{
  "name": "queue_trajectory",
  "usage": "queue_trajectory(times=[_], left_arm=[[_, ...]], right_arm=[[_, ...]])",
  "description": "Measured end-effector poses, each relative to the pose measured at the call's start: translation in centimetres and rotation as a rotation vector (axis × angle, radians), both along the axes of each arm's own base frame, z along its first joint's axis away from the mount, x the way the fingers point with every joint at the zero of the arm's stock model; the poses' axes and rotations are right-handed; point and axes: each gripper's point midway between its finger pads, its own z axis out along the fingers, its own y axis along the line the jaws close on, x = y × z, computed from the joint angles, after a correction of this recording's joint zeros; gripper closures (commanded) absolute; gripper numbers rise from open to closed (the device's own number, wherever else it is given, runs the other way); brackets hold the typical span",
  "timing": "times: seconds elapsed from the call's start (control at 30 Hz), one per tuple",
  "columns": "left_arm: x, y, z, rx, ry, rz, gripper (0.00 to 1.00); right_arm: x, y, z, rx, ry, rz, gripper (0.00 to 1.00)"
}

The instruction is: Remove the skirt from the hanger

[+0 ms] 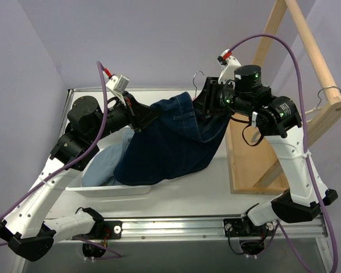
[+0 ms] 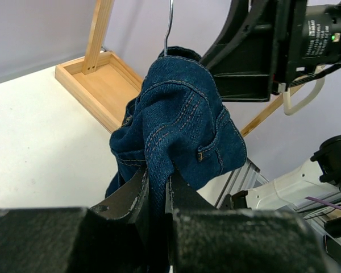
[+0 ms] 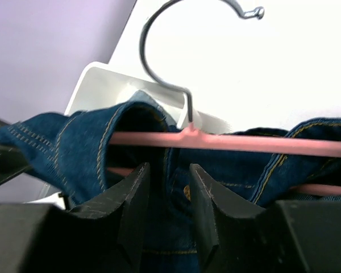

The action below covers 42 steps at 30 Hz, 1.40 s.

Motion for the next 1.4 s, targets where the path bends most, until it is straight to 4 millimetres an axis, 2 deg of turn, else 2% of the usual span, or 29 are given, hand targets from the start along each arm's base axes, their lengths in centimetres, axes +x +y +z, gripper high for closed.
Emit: queue_trajectory(times=[0.13, 0.4, 0.7, 0.93, 1.07, 1.33, 1.4], left_arm=[[0.0, 0.0, 0.0, -0.001, 0.001, -0.001, 0.98], [-0.1, 0.0, 0.1, -0.003, -0.002, -0.001, 0.98], [-0.3, 0.0, 0.2, -0.008, 0.003, -0.008, 0.98], [-0.5, 0.0, 0.3, -0.011, 0.000, -0.013, 0.98], [-0.5, 0.0, 0.3, -0.012, 0.002, -0.013, 0.98], [-0.3, -0.1, 0.0, -0.009, 0.014, -0.013, 0.98], [-0.1, -0.2, -0.3, -0.002, 0.024, -0.013, 0.98]], right_arm=[[0.8, 0.0, 0.0, -0.011, -0.007, -0.024, 0.69], [1.0, -0.8, 2.0, 0.001, -0.066, -0.058, 0.69], [1.5, -1.1, 2.0, -0.010, -0.075, -0.079, 0.70], [2.5, -0.5, 1.5, -0.014, -0.072, -0.086, 0.72], [3.0, -0.4, 0.7, -0.020, -0.057, -0.095, 0.78], [3.8, 0.3, -0.5, -0.028, -0.053, -0.115, 0.81], [4.0, 0.3, -1.1, -0.042, -0.048, -0.127, 0.84]])
